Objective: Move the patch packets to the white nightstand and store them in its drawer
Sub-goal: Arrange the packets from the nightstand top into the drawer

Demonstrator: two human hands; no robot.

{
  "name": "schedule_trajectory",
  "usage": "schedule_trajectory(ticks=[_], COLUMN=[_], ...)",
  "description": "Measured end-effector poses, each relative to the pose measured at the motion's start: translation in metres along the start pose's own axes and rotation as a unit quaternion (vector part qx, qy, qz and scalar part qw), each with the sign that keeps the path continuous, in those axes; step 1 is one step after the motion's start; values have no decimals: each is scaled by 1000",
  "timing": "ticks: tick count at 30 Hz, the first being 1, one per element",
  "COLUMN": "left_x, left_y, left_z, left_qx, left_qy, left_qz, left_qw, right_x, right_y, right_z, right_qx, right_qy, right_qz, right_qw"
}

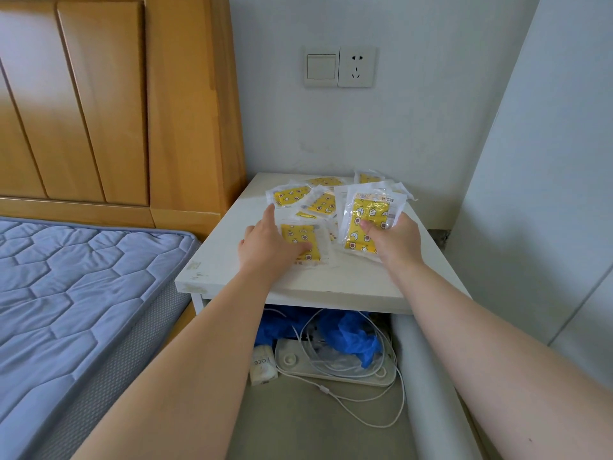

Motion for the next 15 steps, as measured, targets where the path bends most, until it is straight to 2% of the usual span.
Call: schedule_trajectory(ticks=[3, 8, 15], left_x=[-3, -5, -10], left_y=[1, 3, 13], left_z=[6, 7, 15], left_qx=[24, 61, 98], left_qy=[16, -42, 79], left_qz=[32, 74, 38], left_qw=[999, 994, 991], right_x=[-2, -1, 1], right_y=[1, 1, 0], right_z=[1, 3, 3], right_qx=[2, 4, 8], right_qy=[-7, -24, -44], right_qz=[1, 2, -2], right_qw=[1000, 1000, 999])
Point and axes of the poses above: each hand's wrist, its own y-axis towards the middle knuckle, its own z-axis out of the palm, x = y × z, the point moved 6 cm from there along y, towards the middle knuckle
